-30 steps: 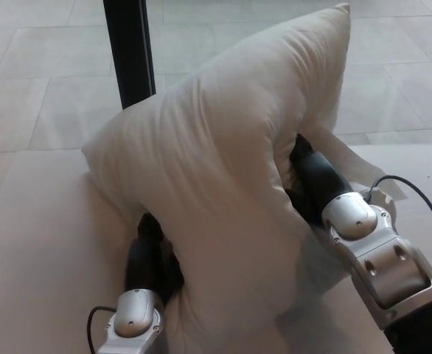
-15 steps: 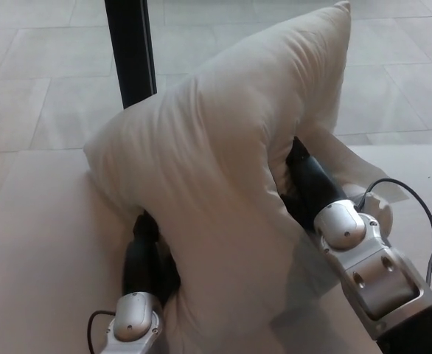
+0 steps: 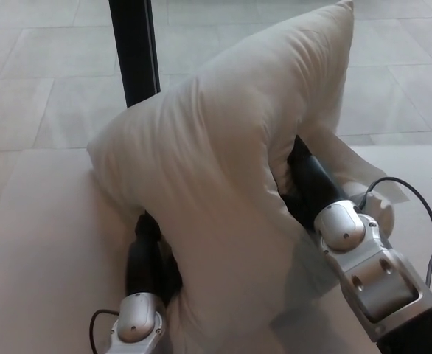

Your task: The robot uses its left hand to press on the left side of the pillow kept in the middle of the desk and uses its right hand to lift up and the right side of the pillow and turn it over

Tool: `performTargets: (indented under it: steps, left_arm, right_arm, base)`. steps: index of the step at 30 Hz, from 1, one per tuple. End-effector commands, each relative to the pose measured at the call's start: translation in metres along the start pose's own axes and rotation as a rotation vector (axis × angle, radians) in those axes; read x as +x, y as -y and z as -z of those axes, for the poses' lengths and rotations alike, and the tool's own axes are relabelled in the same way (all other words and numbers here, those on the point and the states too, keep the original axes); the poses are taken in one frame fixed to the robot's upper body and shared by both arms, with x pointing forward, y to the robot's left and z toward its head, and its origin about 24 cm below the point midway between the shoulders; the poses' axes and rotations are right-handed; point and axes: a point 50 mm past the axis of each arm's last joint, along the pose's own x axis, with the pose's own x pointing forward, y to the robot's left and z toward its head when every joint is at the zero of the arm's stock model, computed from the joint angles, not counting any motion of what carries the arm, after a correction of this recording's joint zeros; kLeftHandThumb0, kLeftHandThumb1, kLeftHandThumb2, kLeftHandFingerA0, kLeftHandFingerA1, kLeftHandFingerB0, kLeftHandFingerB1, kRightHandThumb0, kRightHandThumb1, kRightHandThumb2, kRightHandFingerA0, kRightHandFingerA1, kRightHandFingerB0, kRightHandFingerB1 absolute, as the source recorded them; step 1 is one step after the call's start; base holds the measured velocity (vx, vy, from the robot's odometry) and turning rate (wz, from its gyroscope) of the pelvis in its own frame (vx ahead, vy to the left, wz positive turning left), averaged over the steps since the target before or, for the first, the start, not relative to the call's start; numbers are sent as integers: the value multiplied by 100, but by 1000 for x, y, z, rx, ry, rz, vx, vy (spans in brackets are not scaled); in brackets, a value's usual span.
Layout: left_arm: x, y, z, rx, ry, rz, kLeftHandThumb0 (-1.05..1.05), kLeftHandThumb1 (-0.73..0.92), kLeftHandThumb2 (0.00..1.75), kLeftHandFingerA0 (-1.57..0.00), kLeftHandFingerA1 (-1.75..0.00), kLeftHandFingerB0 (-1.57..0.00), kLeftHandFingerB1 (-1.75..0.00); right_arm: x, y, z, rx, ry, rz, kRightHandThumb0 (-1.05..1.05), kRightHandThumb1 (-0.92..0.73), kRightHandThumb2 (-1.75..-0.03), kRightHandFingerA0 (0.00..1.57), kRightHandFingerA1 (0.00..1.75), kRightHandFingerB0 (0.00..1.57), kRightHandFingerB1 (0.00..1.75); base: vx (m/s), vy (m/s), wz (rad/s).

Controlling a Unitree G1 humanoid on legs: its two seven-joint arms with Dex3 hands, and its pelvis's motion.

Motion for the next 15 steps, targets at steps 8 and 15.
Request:
performTargets:
  steps: [8,15]
  left_arm:
    - [-44,112,58,600,-50,637,-84,81,115,-1,-35,-8,-32]
    - [-15,11,18,72,-281,409,-91,85,65,-44,-65,0,0]
  right_arm:
    - [-32,-69,-40,533,-31,-772,-91,-80,-65,20,71,22,43]
    - [-23,62,-30,803,143,-493,-85,-78,-65,25,59,19,31]
  base:
    - [0,0,0]
    - [0,0,0]
